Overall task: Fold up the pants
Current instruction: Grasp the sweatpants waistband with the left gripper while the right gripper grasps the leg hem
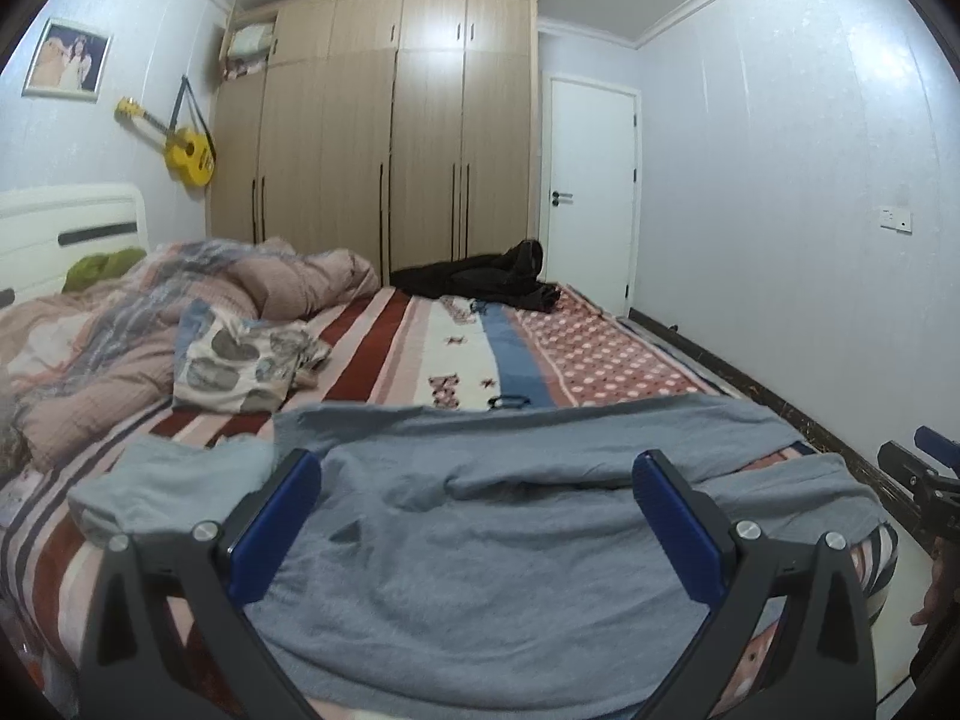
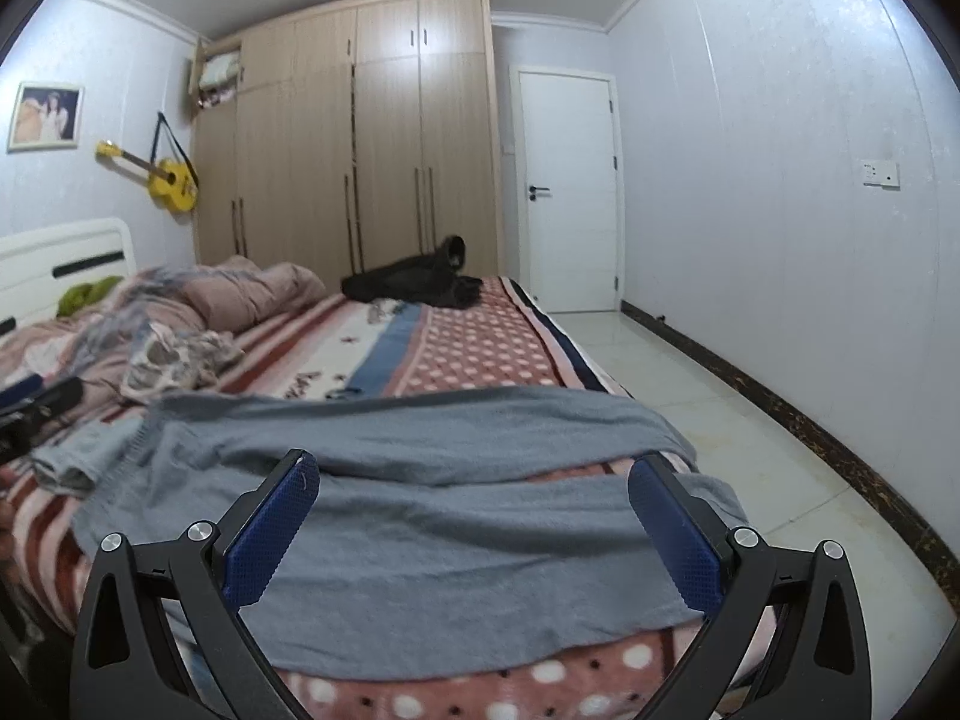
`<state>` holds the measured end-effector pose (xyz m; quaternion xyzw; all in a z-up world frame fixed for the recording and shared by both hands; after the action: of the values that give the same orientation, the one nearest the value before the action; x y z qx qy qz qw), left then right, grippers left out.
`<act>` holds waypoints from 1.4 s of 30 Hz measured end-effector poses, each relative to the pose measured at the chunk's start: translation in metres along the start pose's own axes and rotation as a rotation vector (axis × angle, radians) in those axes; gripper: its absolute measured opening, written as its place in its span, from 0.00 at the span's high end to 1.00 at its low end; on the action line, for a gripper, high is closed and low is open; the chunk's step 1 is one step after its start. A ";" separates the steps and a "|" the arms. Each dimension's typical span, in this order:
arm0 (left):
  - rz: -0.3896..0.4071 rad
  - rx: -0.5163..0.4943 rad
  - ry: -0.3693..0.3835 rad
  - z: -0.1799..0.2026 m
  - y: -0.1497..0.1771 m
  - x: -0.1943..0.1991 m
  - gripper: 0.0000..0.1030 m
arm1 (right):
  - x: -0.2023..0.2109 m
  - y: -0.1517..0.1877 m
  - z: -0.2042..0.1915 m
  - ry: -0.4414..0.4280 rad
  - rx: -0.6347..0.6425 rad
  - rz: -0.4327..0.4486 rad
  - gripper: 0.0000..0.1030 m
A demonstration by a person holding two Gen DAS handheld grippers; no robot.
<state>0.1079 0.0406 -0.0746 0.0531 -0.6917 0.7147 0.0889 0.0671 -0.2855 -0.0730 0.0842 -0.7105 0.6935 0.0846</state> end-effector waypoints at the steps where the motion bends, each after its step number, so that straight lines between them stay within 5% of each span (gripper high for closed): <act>1: -0.012 0.018 0.013 -0.006 0.005 -0.001 0.01 | -0.003 0.006 0.005 0.008 0.000 -0.014 0.00; 6: -0.066 0.155 0.036 -0.035 0.032 -0.008 0.01 | -0.017 0.037 0.030 0.039 -0.019 -0.096 0.00; 15: -0.212 0.340 -0.172 -0.125 0.117 -0.018 0.01 | -0.032 0.085 0.075 0.126 -0.047 -0.205 0.00; 25: -0.356 0.571 -0.107 -0.127 0.180 -0.040 0.15 | -0.037 0.115 0.104 0.160 -0.147 -0.277 0.00; 32: -0.385 0.592 -0.107 -0.122 0.183 -0.035 0.15 | -0.029 0.135 0.134 0.175 -0.237 -0.319 0.00; 38: -0.374 0.610 -0.113 -0.125 0.182 -0.051 0.15 | -0.035 0.155 0.147 0.130 -0.336 -0.342 0.14; 42: -0.361 0.604 -0.160 -0.133 0.180 -0.065 0.32 | -0.043 0.155 0.165 0.128 -0.400 -0.303 0.14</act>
<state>0.1414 0.1652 -0.2682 0.2542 -0.4333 0.8533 0.1395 0.0722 -0.4461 -0.2374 0.1272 -0.8061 0.5224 0.2473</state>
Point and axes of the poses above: each gripper's, at about its wrist camera, not at the fingertips, and x roughly against the way its jaws point, z to its right, y to its underside, the point moved 10 cm from there along -x, roughly the way its jaws point, and after that the axes turned 9 degrees about z, right-handed, at the moved point
